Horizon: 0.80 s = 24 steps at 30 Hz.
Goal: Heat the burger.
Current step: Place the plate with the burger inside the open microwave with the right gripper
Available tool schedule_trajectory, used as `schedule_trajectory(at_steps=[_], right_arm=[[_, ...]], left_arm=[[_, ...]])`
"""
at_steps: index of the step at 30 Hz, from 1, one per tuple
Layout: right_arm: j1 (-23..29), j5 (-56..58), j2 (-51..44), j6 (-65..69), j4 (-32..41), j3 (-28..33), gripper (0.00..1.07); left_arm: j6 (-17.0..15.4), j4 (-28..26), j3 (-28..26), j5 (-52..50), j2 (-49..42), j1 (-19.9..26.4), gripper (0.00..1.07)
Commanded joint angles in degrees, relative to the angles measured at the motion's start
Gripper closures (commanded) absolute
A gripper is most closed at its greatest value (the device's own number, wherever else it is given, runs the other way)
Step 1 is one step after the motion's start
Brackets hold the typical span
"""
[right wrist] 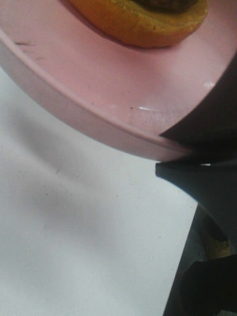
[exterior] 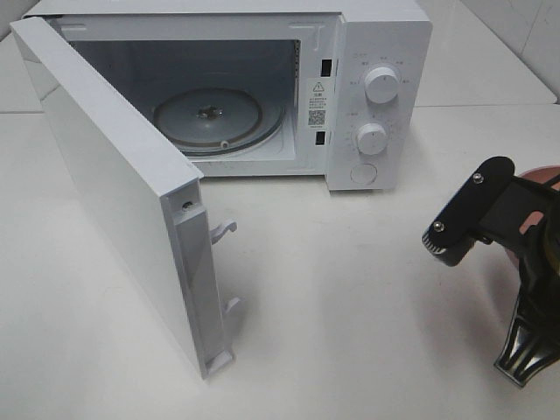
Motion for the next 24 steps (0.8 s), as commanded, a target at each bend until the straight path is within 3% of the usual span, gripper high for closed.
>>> schedule_trajectory(at_steps=[1, 24], right_arm=[[1.2, 3.09, -0.74, -0.11, -2.98, 0.11, 1.07], [22.98, 7.39, -1.15, -0.17, -2.98, 0.11, 1.07]], left_arm=[[0.06, 0.0, 0.06, -0.4, -0.06, -0.11, 0.07], [0.06, 0.0, 0.06, -0.4, -0.06, -0.11, 0.07]])
